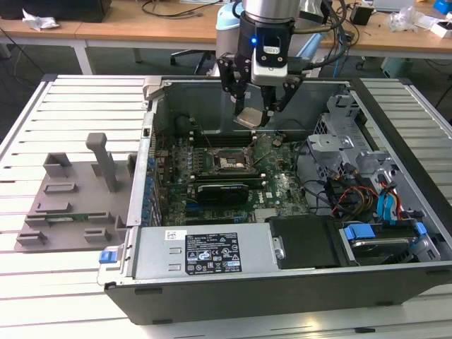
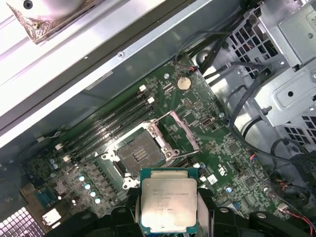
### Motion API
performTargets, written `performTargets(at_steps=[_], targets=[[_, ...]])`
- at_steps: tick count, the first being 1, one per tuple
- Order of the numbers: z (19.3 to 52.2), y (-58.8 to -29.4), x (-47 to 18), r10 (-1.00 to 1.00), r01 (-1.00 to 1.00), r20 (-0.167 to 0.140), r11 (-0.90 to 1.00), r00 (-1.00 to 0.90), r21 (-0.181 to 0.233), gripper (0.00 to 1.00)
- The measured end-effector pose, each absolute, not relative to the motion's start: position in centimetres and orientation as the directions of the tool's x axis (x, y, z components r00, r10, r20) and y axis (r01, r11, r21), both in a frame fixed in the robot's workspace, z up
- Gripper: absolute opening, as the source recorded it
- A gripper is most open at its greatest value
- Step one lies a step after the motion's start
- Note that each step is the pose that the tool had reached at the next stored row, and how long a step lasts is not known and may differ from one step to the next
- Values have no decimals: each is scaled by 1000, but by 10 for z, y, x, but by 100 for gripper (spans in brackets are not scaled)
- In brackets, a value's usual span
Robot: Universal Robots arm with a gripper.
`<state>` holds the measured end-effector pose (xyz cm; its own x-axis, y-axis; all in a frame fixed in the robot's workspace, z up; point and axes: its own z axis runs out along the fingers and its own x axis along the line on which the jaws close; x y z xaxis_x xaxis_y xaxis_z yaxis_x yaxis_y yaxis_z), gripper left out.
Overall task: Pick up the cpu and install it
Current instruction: 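Place the cpu into insertion slot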
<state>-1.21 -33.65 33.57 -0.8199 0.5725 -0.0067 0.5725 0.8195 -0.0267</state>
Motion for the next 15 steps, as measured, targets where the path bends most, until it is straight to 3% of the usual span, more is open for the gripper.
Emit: performTargets(at_steps=[15], targets=[[335, -337, -12, 664, 664, -7, 747, -747, -27, 55]])
